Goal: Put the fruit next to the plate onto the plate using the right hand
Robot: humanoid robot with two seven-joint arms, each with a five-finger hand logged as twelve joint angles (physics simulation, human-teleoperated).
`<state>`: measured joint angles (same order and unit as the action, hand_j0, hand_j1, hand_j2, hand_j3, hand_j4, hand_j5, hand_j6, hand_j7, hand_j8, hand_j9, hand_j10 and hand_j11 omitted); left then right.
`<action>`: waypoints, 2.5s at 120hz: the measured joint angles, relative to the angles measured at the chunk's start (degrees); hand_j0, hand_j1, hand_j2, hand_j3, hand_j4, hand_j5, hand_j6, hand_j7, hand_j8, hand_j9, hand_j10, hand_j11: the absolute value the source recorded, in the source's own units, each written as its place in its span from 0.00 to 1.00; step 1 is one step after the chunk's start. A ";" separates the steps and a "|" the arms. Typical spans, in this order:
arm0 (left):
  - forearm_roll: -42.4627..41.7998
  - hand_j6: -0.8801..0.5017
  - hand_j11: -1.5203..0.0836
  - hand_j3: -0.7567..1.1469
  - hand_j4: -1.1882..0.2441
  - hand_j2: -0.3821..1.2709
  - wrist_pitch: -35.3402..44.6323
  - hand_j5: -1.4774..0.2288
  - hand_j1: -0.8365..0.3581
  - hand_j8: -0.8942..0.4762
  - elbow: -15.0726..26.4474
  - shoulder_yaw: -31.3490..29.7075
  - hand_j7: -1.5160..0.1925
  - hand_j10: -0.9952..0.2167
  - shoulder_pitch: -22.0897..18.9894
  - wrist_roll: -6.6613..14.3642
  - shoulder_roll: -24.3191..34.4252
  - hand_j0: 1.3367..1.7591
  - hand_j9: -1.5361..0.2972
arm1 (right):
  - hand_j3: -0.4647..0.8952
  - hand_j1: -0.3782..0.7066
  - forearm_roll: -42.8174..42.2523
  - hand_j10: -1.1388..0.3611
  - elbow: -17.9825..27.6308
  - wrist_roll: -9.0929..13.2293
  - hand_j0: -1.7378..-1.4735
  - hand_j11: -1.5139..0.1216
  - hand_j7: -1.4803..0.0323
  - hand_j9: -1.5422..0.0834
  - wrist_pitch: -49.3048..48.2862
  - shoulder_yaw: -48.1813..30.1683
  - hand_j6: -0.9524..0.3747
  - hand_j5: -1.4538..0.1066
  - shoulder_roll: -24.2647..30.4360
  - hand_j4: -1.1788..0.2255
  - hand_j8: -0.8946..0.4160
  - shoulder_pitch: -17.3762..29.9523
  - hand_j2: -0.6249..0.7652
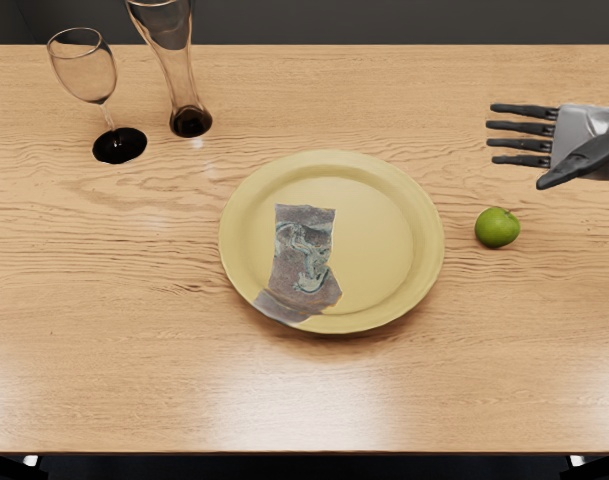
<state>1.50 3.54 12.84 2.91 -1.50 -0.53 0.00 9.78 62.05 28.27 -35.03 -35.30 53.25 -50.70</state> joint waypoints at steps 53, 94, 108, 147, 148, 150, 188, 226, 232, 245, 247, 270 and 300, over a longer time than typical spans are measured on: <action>0.00 0.64 0.95 0.40 0.83 0.23 0.02 0.87 0.99 0.65 0.00 0.00 0.89 0.82 0.00 0.00 0.00 0.76 0.84 | 0.34 0.05 -33.77 0.74 26.29 5.15 0.30 0.91 0.96 0.93 30.33 0.29 0.70 0.91 3.74 0.82 0.66 -0.49 0.45; 0.00 0.64 0.95 0.40 0.83 0.23 0.01 0.87 0.99 0.65 0.00 0.00 0.89 0.82 0.00 0.00 0.00 0.76 0.84 | 0.34 0.06 -60.82 0.74 27.19 6.67 0.30 0.90 0.95 0.92 46.30 10.58 0.69 0.91 -7.16 0.82 0.66 -2.31 0.45; 0.00 0.64 0.95 0.40 0.83 0.23 0.01 0.87 0.99 0.65 0.00 0.00 0.89 0.82 0.00 0.00 0.00 0.76 0.84 | 0.34 0.08 -63.06 0.72 25.37 6.71 0.30 0.89 0.94 0.91 47.96 14.26 0.68 0.89 -9.51 0.80 0.64 -2.28 0.44; 0.00 0.64 0.95 0.40 0.83 0.23 0.00 0.87 0.99 0.65 0.00 0.00 0.89 0.82 0.00 0.00 0.00 0.76 0.84 | 0.34 0.28 -64.67 0.61 24.57 6.73 0.30 0.75 0.78 0.77 55.58 19.33 0.54 0.74 -9.47 0.68 0.51 -1.76 0.42; 0.00 0.64 0.95 0.40 0.83 0.23 -0.01 0.87 0.99 0.65 0.00 0.00 0.89 0.82 0.00 0.00 0.00 0.76 0.84 | 0.34 0.28 -64.70 0.60 24.57 6.73 0.30 0.74 0.78 0.76 55.93 19.48 0.54 0.74 -9.58 0.67 0.50 -1.73 0.42; 0.00 0.64 0.95 0.40 0.83 0.23 0.00 0.87 0.99 0.65 0.01 0.00 0.89 0.82 0.00 0.00 0.00 0.76 0.84 | 0.34 0.29 -64.75 0.60 24.55 6.73 0.30 0.74 0.77 0.76 56.56 19.76 0.53 0.73 -9.81 0.67 0.50 -1.68 0.42; 0.00 0.64 0.95 0.40 0.83 0.23 0.00 0.87 0.99 0.65 0.00 0.01 0.89 0.82 0.00 0.00 0.00 0.76 0.84 | 0.34 0.48 -65.30 0.53 24.51 6.75 0.30 0.59 0.62 0.62 59.83 21.25 0.39 0.59 -11.35 0.52 0.38 -0.40 0.40; 0.01 0.64 0.95 0.40 0.83 0.23 -0.01 0.87 0.99 0.65 0.00 0.03 0.89 0.82 0.00 -0.01 0.00 0.76 0.84 | 0.34 0.66 -65.47 0.60 24.31 6.73 0.33 0.44 0.49 0.50 59.66 20.99 0.29 0.49 -11.89 0.40 0.48 0.98 0.52; 0.02 0.64 0.95 0.40 0.83 0.23 -0.02 0.87 0.99 0.65 0.00 0.04 0.89 0.82 -0.01 -0.01 0.00 0.76 0.84 | 0.34 0.67 -65.99 0.57 23.78 6.81 0.35 0.44 0.48 0.50 59.77 20.88 0.28 0.51 -12.44 0.37 0.46 1.20 0.52; 0.02 0.64 0.95 0.40 0.83 0.23 -0.01 0.87 0.99 0.65 0.01 0.04 0.89 0.82 0.00 -0.01 0.00 0.76 0.84 | 0.34 0.65 -66.20 0.58 22.64 6.88 0.36 0.45 0.47 0.51 59.76 20.72 0.24 0.52 -13.46 0.35 0.45 1.59 0.58; 0.02 0.64 0.95 0.40 0.83 0.23 -0.01 0.87 0.99 0.65 0.01 0.04 0.89 0.82 0.00 -0.01 0.00 0.76 0.84 | 0.34 0.64 -66.17 0.57 22.46 6.88 0.36 0.46 0.47 0.51 59.80 20.71 0.23 0.53 -13.61 0.35 0.45 1.63 0.57; 0.01 0.64 0.95 0.40 0.83 0.23 -0.01 0.87 0.99 0.65 0.01 0.01 0.89 0.82 0.00 0.00 0.00 0.76 0.84 | 0.34 0.62 -63.78 0.54 20.90 6.88 0.34 0.44 0.44 0.49 59.71 19.05 0.18 0.48 -15.14 0.33 0.39 1.75 0.58; 0.00 0.64 0.95 0.40 0.83 0.23 0.01 0.87 0.99 0.65 0.00 -0.01 0.89 0.82 0.00 0.00 0.00 0.76 0.84 | 0.34 0.58 -61.53 0.53 21.11 6.79 0.32 0.41 0.42 0.44 58.47 11.06 0.21 0.41 -16.40 0.36 0.38 1.09 0.56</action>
<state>1.50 3.55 12.83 2.91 -1.49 -0.53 0.00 -51.75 83.16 35.06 23.44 -24.24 36.85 -49.61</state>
